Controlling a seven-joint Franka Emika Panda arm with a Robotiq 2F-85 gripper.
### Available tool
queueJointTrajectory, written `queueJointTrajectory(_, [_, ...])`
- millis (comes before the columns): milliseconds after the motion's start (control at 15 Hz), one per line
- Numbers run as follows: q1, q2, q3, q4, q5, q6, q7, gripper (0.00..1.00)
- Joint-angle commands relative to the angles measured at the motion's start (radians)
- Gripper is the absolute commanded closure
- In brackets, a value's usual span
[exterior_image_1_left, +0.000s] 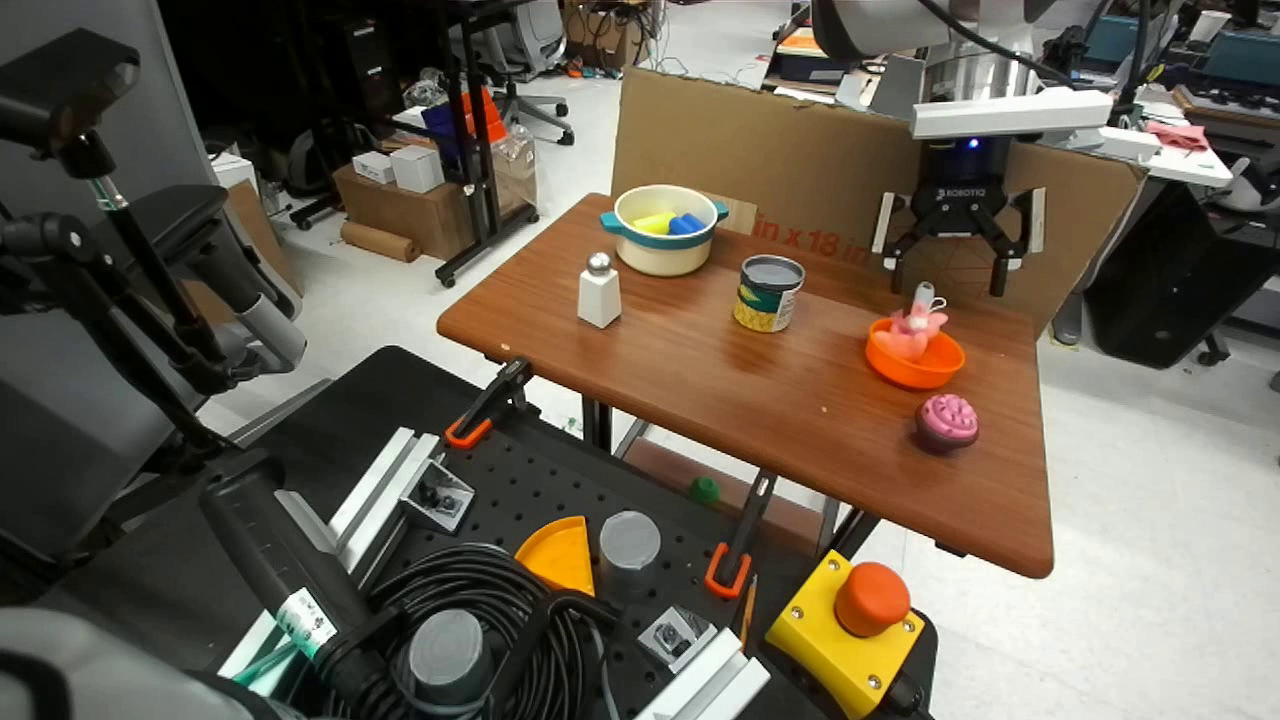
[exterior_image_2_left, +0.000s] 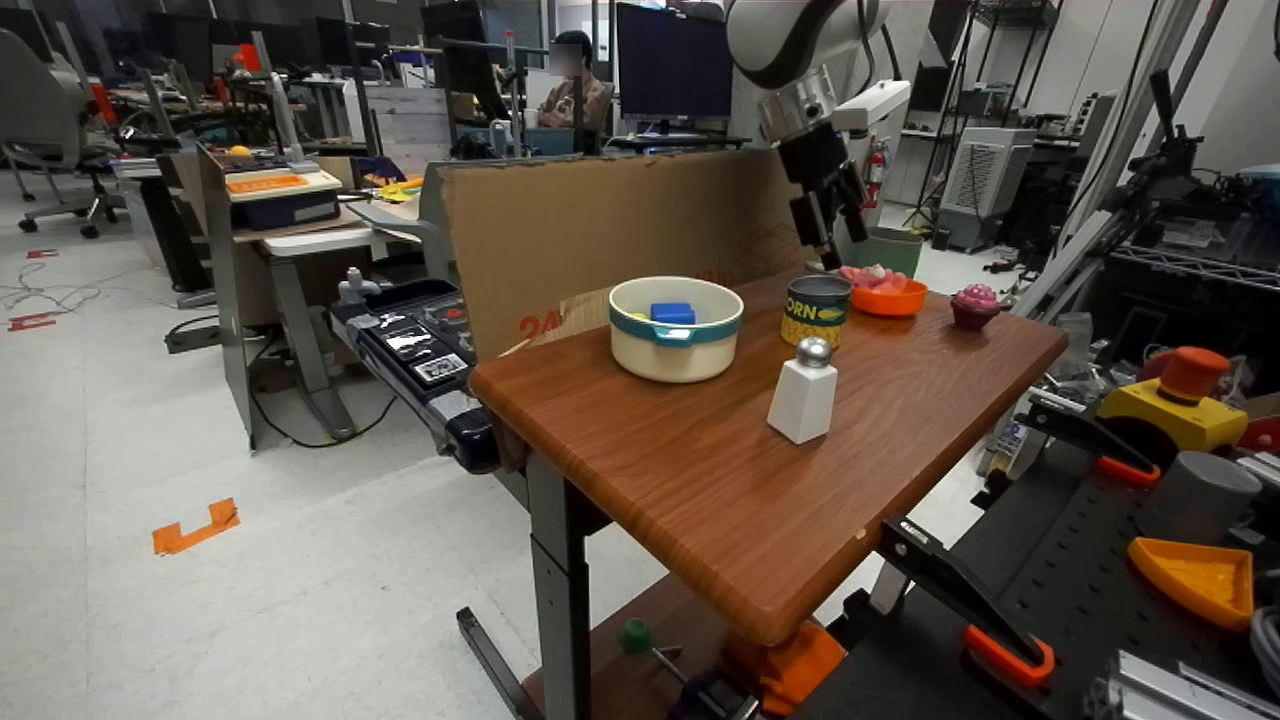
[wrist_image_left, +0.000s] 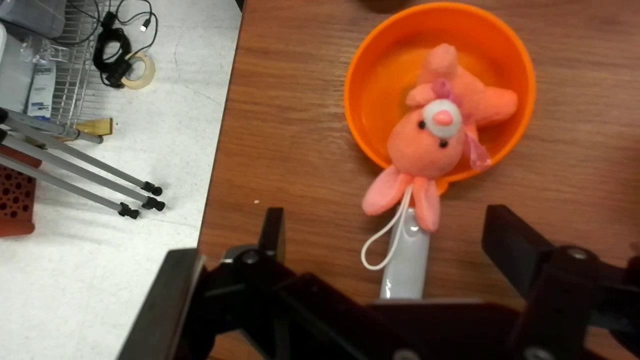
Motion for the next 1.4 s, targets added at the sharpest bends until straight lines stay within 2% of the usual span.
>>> queueJointTrajectory(0, [0.007,0.011,0.001,0.023,-0.006,-0.035,-0.032,0.0])
queueJointTrajectory(133, [0.009,0.012,0.0,0.024,-0.008,-0.045,-0.032,0.04])
queueJointTrajectory(200, [0.011,0.013,-0.002,0.025,-0.011,-0.046,-0.028,0.19])
queueJointTrajectory(267, [0.019,0.012,-0.008,0.018,-0.024,-0.039,-0.019,0.29])
queueJointTrajectory(333, [0.023,0.012,-0.011,0.017,-0.032,-0.037,-0.016,0.3])
queueJointTrajectory(467, [0.023,0.014,-0.007,0.021,-0.035,-0.043,-0.022,0.48])
queueJointTrajectory(933, [0.028,0.014,-0.007,0.021,-0.039,-0.047,-0.021,1.0])
queueJointTrajectory(1333, [0.029,0.016,-0.007,0.021,-0.039,-0.046,-0.022,1.0])
